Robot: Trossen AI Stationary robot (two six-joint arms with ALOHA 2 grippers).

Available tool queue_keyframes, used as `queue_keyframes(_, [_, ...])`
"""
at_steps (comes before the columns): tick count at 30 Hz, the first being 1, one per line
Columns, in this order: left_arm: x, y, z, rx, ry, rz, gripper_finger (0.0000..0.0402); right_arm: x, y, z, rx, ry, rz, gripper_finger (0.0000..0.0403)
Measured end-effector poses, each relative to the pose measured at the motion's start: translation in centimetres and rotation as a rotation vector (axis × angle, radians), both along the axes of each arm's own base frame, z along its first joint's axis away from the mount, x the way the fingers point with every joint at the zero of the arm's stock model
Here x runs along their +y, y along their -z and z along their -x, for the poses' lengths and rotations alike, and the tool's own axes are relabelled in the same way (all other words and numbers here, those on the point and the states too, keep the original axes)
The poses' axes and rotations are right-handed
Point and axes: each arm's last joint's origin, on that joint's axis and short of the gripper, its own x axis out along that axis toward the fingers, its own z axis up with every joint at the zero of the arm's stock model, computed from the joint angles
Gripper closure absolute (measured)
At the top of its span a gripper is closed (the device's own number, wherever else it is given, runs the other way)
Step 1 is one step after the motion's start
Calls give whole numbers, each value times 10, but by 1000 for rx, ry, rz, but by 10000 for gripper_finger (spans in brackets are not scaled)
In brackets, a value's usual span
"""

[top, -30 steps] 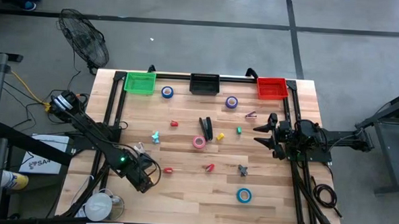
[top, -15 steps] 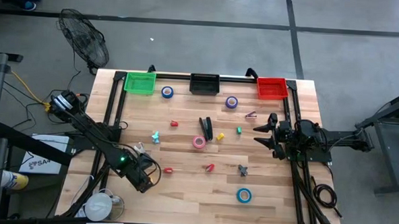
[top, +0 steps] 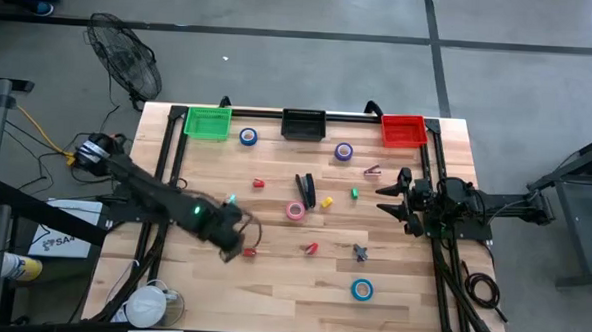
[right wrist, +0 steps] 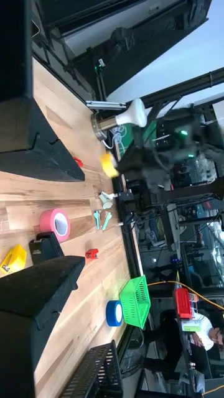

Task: Pick and place Stapler, Stapler remover, tape
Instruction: Put the yellow tape in the green bin

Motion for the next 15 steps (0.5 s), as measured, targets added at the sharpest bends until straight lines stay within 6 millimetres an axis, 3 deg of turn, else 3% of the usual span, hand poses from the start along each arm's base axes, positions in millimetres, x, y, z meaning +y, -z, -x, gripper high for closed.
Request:
queue_keyframes(4, [36,-41,-9,13,-17,-193,380,0,0,0,0,0,0,206])
queue_keyframes(8, [80,-69,-15,30,-70,-333,380,0,0,0,-1,0,0,206])
queue_keyframes(15, [169,-79,-11,108,-200,-370,380,0,0,0,0,0,0,206])
